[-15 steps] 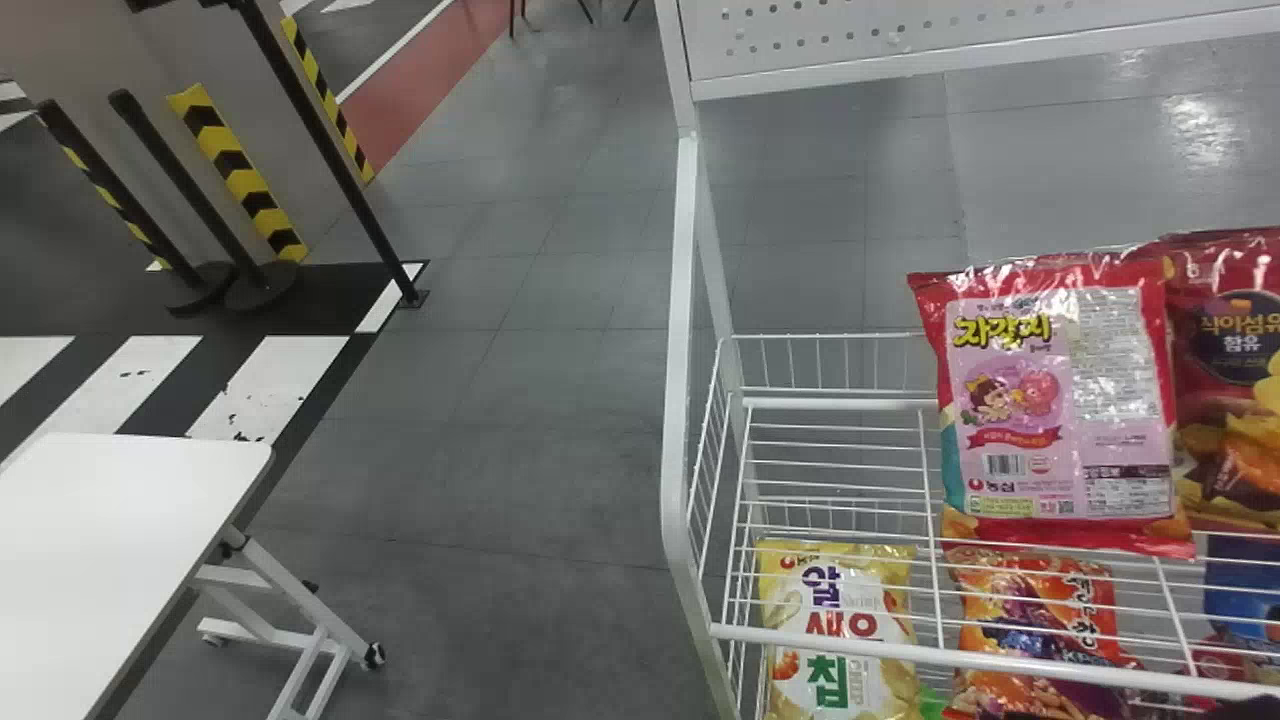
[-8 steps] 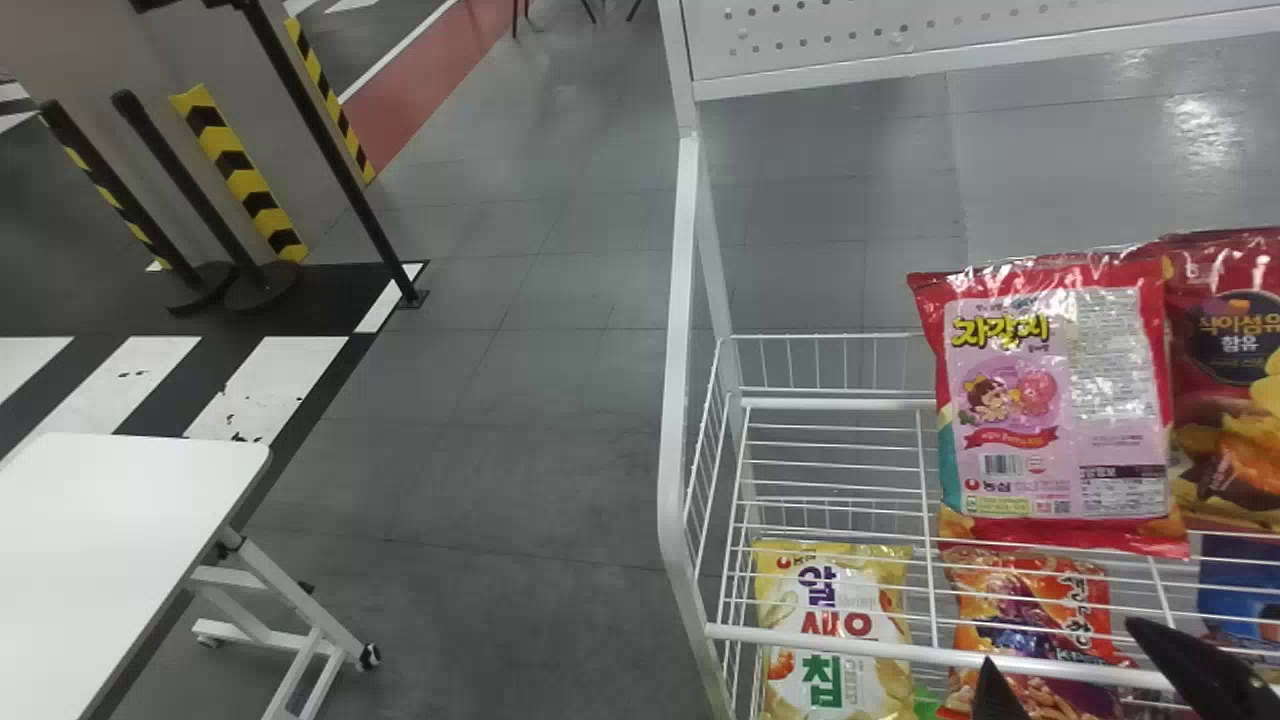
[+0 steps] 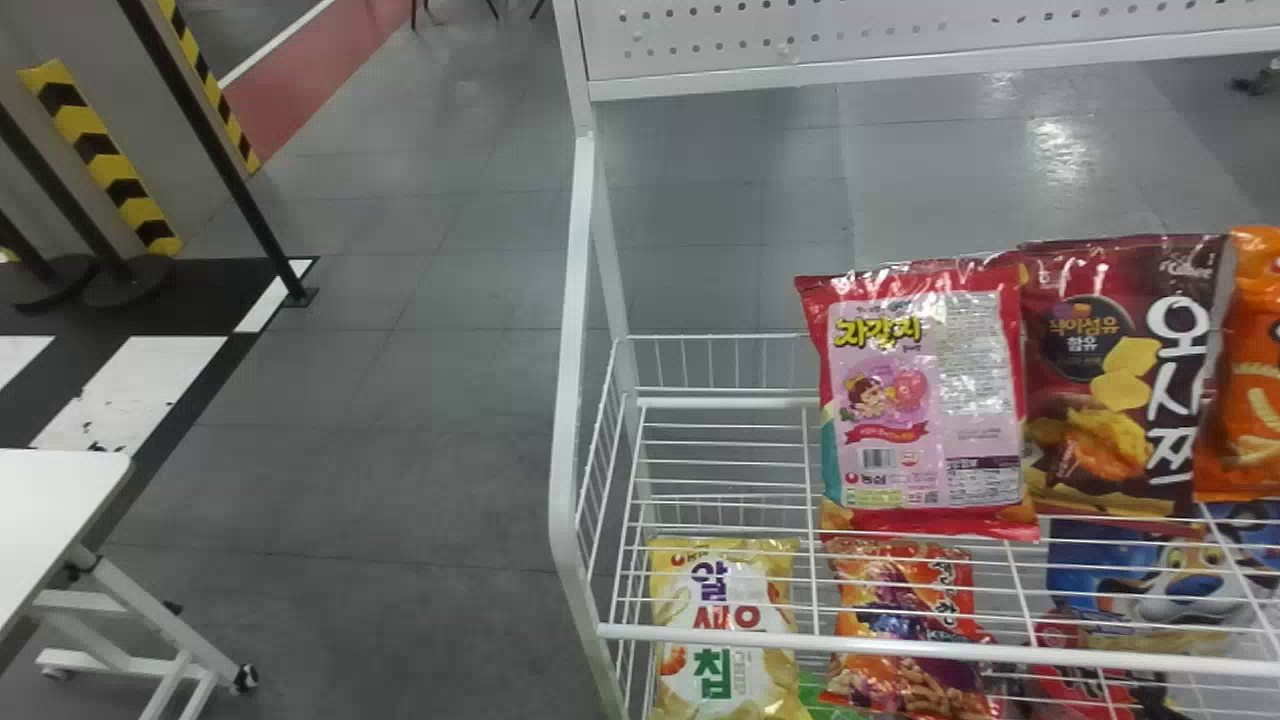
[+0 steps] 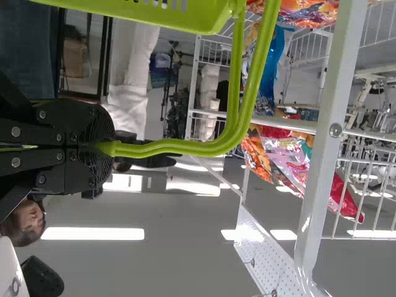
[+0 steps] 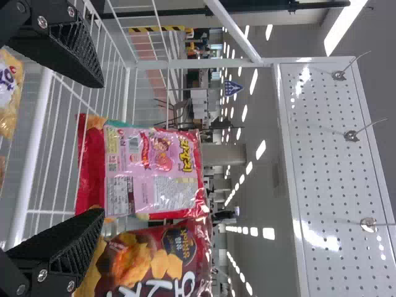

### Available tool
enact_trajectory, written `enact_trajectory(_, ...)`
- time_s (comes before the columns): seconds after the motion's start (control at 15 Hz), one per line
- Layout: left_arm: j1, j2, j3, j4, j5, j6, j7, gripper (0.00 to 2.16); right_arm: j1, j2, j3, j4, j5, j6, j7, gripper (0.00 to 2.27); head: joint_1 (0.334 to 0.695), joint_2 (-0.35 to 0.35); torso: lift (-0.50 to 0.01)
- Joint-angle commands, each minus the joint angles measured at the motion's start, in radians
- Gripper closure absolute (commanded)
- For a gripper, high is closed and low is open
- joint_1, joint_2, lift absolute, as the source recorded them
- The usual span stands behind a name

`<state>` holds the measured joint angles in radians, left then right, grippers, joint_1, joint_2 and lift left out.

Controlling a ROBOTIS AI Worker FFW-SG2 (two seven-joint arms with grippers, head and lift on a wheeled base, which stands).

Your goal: Hold basket handle with left hand then pick spicy shrimp crackers with right hand and place into basket

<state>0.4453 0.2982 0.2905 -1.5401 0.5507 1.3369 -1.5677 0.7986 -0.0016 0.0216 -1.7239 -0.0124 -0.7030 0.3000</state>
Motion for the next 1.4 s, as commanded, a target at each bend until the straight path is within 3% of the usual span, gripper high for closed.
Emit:
enact_trajectory(0.0, 0.0, -0.001, -0.002, 0.0, -0.003, -0.003, -0.013, 2.15, 0.001, 0.002, -0.034, 0.047, -0.012, -0.022, 0.001, 0.09, 0.695, 0.118, -0.01)
enact_trajectory(0.13, 0.0, -0.001, -0.01, 0.0, -0.003, 0.0, -0.013, 2.15, -0.001, 0.002, -0.052, 0.056, -0.02, -0.022, 0.001, 0.09, 0.695, 0.064, -0.01)
enact_trajectory(0.53, -0.002, -0.001, -0.011, -0.002, -0.003, 0.0, -0.013, 2.15, -0.004, 0.002, -0.077, 0.056, -0.04, -0.016, 0.005, 0.09, 0.695, -0.01, -0.01)
enact_trajectory(1.33, -0.005, -0.001, -0.013, -0.002, -0.003, 0.0, -0.013, 2.15, -0.009, 0.002, -0.074, 0.056, -0.038, -0.003, 0.008, 0.09, 0.695, -0.022, -0.01)
